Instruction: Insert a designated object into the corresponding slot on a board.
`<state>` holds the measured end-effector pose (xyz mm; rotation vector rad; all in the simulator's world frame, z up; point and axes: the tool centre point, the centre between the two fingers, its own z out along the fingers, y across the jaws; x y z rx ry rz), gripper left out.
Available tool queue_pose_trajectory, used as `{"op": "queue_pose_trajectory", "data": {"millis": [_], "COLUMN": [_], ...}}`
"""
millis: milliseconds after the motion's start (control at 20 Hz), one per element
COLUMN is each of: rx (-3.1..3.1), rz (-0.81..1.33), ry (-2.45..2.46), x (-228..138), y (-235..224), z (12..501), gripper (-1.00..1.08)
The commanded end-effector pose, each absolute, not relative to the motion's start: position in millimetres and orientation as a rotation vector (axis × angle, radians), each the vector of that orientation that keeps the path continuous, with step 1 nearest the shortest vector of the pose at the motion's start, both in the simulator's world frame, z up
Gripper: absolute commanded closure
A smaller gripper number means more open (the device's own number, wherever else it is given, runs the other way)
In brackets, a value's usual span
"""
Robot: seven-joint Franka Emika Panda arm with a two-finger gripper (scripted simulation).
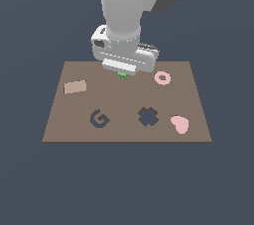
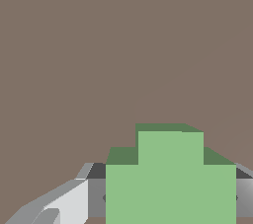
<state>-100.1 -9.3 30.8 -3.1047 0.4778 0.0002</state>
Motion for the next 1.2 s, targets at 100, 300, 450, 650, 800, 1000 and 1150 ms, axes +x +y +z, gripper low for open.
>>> {"op": "queue_pose_trajectory", "data": {"millis": [100,300,450,650,800,1000,1150], "rx": [-3.109,-3.118,-3.126,-3.137,-3.142,-3.137,-3.120], "rz": [-0.001,-0.001,-0.001,-0.001,-0.001,-0.001,-0.002], "ry": [0.450,0.384,0.308,0.169,0.036,-0.180,-0.371], "x": [-96.8,-89.2,-80.6,-64.8,-49.6,-25.2,-4.3], "y": [-10.0,-11.2,-12.2,-12.8,-12.0,-7.7,-0.8], "z": [31.0,31.4,31.9,32.8,33.6,35.0,36.2], "gripper": [1.08,1.08,1.08,1.08,1.08,1.08,1.08]}}
